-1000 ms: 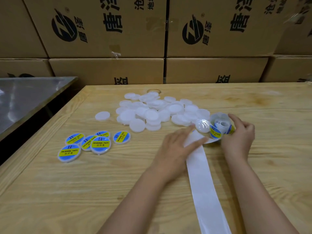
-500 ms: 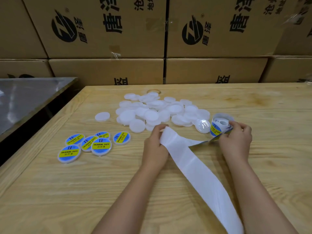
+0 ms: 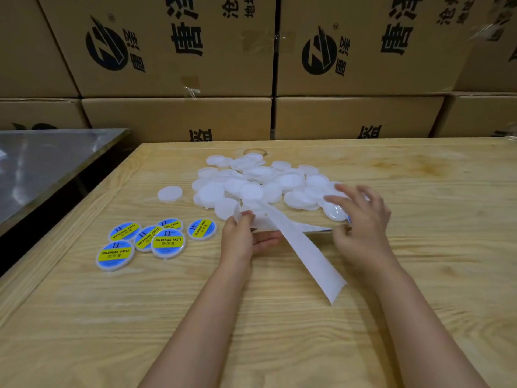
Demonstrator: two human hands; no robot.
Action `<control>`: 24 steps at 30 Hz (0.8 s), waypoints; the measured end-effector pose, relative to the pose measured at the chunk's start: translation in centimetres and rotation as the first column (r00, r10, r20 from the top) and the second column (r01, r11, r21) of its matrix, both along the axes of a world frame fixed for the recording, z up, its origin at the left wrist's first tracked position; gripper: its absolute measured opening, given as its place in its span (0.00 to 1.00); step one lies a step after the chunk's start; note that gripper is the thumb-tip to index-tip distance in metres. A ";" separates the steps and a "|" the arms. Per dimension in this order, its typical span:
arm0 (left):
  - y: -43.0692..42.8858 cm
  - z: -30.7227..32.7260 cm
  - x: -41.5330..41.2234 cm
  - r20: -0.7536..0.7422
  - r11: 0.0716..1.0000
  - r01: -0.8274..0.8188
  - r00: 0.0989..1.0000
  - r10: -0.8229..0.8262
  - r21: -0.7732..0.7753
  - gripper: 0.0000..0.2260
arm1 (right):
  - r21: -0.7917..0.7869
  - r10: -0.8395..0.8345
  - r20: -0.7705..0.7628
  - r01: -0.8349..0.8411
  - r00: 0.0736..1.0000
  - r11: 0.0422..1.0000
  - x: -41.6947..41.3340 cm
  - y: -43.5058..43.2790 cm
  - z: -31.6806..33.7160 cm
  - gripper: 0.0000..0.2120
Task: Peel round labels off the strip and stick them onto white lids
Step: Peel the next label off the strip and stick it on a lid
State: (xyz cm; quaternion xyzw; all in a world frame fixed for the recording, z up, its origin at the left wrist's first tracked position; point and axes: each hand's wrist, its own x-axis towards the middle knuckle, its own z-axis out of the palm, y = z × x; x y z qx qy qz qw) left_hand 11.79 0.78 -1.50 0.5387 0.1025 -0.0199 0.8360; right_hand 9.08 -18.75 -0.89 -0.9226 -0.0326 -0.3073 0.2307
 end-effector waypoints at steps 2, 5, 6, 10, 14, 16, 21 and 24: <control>0.0 0.0 0.0 -0.003 1.000 0.010 1.000 -0.010 -0.015 0.05 | -0.056 0.129 -0.106 -0.136 0.986 0.989 -0.3 0.9 0.0 0.24; 0.3 0.0 0.1 -0.018 0.998 0.028 0.999 -0.029 -0.051 0.10 | -0.171 0.183 -0.196 -0.217 0.963 0.961 0.0 1.4 -0.5 0.15; 0.4 0.1 0.1 -0.031 0.997 0.037 0.999 -0.039 -0.060 0.12 | -0.182 0.174 -0.191 -0.209 0.966 0.961 0.1 1.5 -0.6 0.13; 0.4 0.1 0.2 -0.023 0.997 0.028 0.999 -0.030 -0.075 0.13 | -0.169 0.111 -0.133 -0.132 0.985 0.977 0.2 1.1 -0.4 0.10; 0.8 0.0 0.5 0.066 0.982 -0.088 0.993 0.101 -0.169 0.09 | -0.139 0.068 -0.095 -0.081 0.993 0.987 0.0 0.3 -0.4 0.06; 1.5 0.1 0.7 0.067 0.961 -0.146 0.984 0.166 -0.235 0.14 | -0.105 0.044 -0.071 -0.051 0.996 0.993 -0.1 -0.1 -0.1 0.06; 3.9 0.7 1.1 0.088 0.875 -0.405 0.893 0.441 -0.266 0.25 | 0.130 0.054 -0.010 -0.052 0.998 0.990 -0.2 -0.8 0.4 0.09; 4.6 0.6 0.6 0.339 0.851 -0.522 0.813 0.474 0.063 0.35 | 0.326 0.082 0.033 -0.088 0.996 0.941 -0.5 -0.9 0.6 0.09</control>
